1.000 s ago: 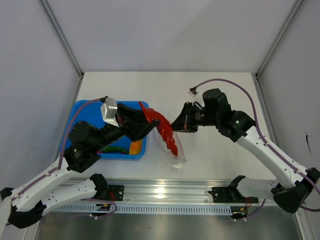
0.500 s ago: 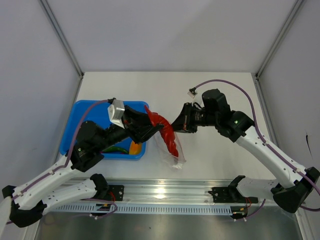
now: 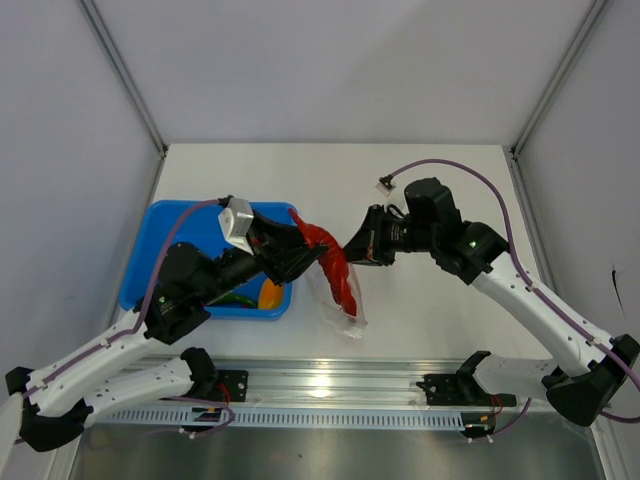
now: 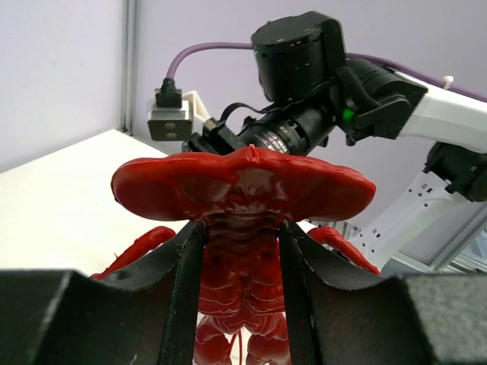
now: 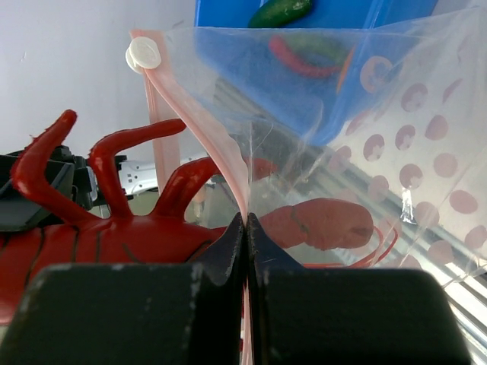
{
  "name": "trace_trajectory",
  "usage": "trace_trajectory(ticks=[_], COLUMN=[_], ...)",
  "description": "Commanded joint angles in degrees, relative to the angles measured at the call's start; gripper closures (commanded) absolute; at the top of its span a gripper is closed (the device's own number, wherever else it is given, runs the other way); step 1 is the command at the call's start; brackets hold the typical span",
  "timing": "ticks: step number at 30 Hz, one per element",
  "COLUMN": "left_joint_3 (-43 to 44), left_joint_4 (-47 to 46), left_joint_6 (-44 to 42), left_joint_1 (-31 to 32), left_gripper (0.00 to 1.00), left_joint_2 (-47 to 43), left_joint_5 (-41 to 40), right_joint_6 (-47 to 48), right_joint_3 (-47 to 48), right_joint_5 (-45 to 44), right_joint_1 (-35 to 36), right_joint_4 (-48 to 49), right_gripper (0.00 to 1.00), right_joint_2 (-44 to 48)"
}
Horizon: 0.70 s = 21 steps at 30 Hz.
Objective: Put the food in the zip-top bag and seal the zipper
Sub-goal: Place the fake lobster in the zipper food storage bag.
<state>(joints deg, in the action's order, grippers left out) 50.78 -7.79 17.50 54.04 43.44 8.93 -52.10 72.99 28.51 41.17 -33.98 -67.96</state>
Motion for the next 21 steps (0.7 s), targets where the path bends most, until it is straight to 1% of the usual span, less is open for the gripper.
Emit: trace_trajectory(ticks=[1,5,11,21], left_joint_3=[-0.2,-0.6,-1.7,-3.8], left_joint_4=[-1.0,-1.3,-2.2,-1.6], left_joint_6=[-0.5,-1.1,-2.6,-5.4], left_joint_1=[1.9,4.0,5.5,5.5], left_gripper=[0.99,0.99,0.99,0.99], left_joint_2=[0.0,0.7,2.0,0.1], left_joint_5=[-7.1,-11.5,-12.6,-15.3], right_joint_6=[-0.9,-2.0,-2.8,-2.6], right_joint_3=[2.3,2.1,2.4,2.5], right_joint_5=[0.3,0.2,0.4,0.6], right_joint_1=[0.3,0.6,0.7,0.4], right_joint_4=[1.7,2.5,3.0,1.6], right_gripper=[1.0,1.0,1.0,1.0], right_joint_2=[1.9,1.8,1.4,2.1])
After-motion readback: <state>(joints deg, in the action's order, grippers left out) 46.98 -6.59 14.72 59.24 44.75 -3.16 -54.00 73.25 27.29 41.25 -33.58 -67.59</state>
